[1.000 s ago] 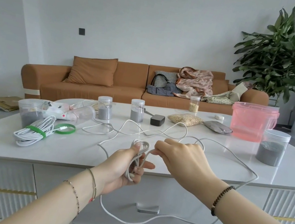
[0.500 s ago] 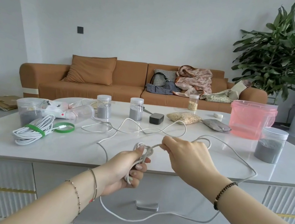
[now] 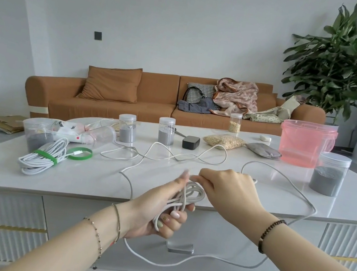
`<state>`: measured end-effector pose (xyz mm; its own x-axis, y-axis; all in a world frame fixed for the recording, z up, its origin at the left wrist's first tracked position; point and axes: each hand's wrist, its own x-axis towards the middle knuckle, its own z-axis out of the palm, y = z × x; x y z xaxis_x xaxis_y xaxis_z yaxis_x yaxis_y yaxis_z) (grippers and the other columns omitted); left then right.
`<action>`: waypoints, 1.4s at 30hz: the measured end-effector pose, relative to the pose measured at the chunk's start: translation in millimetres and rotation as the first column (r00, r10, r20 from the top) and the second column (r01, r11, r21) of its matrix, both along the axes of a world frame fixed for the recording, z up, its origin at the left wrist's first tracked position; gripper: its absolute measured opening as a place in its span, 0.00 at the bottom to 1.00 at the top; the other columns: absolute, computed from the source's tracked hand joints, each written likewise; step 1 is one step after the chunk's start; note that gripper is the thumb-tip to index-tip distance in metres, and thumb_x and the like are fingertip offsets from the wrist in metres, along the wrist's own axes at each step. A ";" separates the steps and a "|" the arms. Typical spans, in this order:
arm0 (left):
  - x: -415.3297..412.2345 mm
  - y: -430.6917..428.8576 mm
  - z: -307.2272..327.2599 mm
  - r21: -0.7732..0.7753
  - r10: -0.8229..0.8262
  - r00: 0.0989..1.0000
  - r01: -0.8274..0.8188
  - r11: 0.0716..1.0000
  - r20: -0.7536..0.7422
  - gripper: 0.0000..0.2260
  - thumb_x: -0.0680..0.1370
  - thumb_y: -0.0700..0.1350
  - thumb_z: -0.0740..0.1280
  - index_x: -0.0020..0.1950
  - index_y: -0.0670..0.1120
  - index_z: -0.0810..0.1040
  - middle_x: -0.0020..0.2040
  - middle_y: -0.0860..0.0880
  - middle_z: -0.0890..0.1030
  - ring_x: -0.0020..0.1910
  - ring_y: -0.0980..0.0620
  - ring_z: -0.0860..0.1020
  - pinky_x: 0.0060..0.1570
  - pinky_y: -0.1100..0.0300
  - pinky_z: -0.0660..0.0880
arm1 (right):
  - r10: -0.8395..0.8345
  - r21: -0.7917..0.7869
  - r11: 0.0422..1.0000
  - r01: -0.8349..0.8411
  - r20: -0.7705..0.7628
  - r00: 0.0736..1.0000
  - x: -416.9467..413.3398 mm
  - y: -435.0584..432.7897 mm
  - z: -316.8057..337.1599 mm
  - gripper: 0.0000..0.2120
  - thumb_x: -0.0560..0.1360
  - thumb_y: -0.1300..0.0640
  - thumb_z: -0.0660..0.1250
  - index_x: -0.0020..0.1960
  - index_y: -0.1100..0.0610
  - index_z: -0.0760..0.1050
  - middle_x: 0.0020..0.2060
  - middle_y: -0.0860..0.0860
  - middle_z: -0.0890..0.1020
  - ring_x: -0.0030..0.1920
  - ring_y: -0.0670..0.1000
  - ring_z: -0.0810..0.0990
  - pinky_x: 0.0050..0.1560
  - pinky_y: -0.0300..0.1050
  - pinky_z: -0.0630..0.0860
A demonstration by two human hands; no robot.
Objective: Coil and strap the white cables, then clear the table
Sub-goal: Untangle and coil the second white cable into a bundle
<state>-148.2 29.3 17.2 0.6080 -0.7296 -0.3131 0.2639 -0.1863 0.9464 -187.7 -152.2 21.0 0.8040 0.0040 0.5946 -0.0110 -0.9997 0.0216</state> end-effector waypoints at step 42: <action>20.6 -0.9 -0.5 -0.523 0.586 0.805 -0.460 0.718 0.097 0.12 0.83 0.52 0.61 0.45 0.46 0.75 0.39 0.52 0.78 0.42 0.54 0.75 0.48 0.58 0.73 | 0.263 0.007 0.965 -0.264 -0.068 0.962 -2.2 21.9 -4.0 0.13 0.83 0.44 0.55 0.46 0.51 0.69 0.31 0.46 0.76 0.33 0.57 0.72 0.35 0.47 0.69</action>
<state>-127.6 28.5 16.7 0.9422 -0.2855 0.1751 -0.0577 0.3766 0.9246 -190.0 -130.3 17.0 0.8127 0.2224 0.5386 0.2544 -0.9670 0.0156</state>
